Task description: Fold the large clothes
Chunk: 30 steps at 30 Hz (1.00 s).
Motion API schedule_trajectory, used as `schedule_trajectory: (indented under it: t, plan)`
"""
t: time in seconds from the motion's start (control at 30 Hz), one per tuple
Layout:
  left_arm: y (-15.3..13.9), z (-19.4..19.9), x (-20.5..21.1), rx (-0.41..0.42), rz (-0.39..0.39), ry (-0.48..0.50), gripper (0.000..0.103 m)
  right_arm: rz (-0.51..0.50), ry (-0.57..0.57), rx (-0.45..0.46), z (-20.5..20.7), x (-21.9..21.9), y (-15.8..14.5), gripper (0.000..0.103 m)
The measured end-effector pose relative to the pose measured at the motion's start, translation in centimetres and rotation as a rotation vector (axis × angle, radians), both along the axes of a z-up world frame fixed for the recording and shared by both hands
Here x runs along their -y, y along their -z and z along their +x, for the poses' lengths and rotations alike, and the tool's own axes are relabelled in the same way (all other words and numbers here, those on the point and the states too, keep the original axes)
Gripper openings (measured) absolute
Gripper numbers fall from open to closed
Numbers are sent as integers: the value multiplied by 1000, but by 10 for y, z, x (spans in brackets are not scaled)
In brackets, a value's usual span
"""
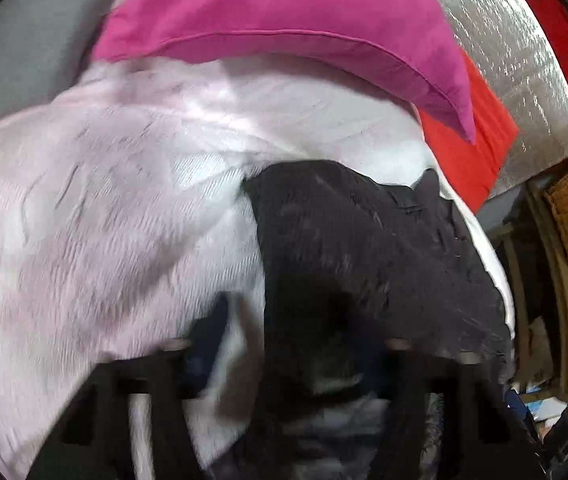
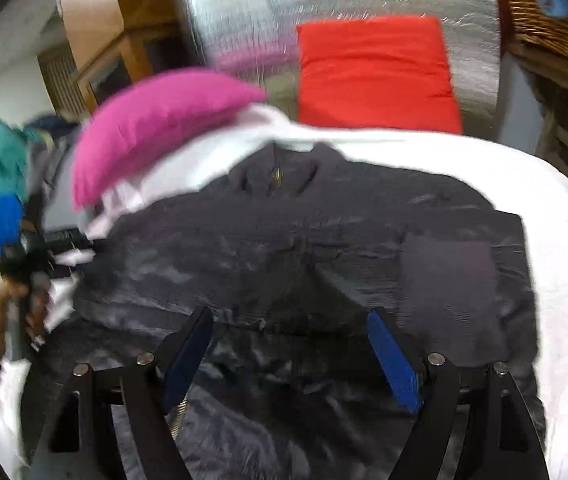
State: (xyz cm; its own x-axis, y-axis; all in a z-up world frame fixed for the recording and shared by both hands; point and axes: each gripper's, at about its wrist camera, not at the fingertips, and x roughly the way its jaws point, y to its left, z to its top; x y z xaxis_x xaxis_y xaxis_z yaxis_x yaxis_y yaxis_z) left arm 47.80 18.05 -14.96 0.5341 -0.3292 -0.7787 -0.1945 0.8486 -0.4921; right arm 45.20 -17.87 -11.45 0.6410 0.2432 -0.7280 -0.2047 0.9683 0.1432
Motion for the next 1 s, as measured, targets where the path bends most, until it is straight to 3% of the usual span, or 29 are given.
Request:
schedule_trajectory:
  t: [0.03,0.1,0.2,0.23,0.33,0.37,0.53,0.7,0.83,1.0]
  plan:
    - [-2,3,3,18,16,23,23,-17,7,-32,7,-2,10,80]
    - [5,8,14,5,109,64,23,-11,-7,-81,16,-4,29,81]
    - [1,3,24,29,186,60,28,-45,-15,-67,13,-12,23,80]
    - [-6,-3,25,54,203,42,34,-26,-12,-67,11,-9,20,80]
    - [-25,-29,25,110,187,27,67,25,13,-48,-1,5,7,80]
    - [-32,-42,24,133,184,27,70,26,27,-33,-9,11,1,80]
    - [-51,-114,12,184,179,50,76,76,105,15,-71,59,-24,80]
    - [-33,-210,0,127,168,49,78,134,229,-28,-158,121,-16,82]
    - [-21,-254,1,78,214,21,78,222,336,-91,-220,164,6,82]
    - [-26,-294,18,90,361,-2,78,315,402,-134,-282,184,30,82]
